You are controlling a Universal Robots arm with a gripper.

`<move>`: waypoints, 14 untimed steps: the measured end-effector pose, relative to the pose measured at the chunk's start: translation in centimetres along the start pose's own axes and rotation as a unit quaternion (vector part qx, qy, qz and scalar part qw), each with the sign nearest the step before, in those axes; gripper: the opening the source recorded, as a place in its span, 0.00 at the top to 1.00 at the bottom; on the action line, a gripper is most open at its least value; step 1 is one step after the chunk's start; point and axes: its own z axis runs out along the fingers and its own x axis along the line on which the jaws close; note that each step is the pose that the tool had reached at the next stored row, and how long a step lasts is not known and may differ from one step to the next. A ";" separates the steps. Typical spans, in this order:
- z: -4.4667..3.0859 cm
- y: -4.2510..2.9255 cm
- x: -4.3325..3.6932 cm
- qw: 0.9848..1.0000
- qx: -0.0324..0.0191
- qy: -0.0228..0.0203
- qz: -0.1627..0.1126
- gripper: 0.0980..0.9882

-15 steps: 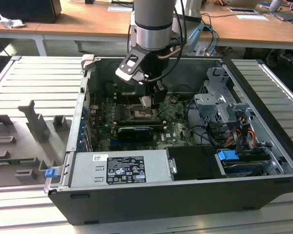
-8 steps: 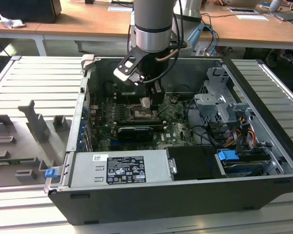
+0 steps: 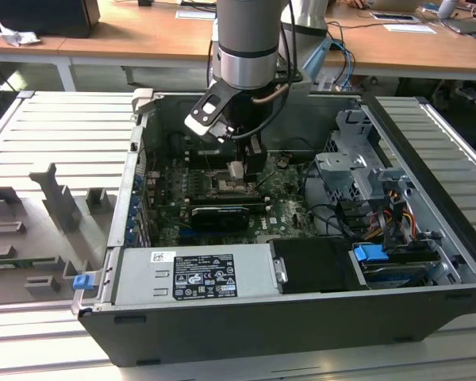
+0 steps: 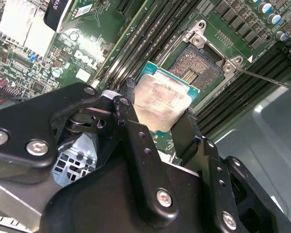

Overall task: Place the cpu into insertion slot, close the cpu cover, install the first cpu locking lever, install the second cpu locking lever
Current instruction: 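Place the cpu into insertion slot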

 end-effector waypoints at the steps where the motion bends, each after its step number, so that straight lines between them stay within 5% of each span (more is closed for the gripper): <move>1: 0.06 0.00 0.00 1.000 0.000 0.000 0.003 0.50; 4: 0.23 -0.02 0.00 1.000 -0.001 -0.002 0.026 0.50; 14: 0.95 -0.23 0.02 1.000 0.001 -0.002 0.028 0.50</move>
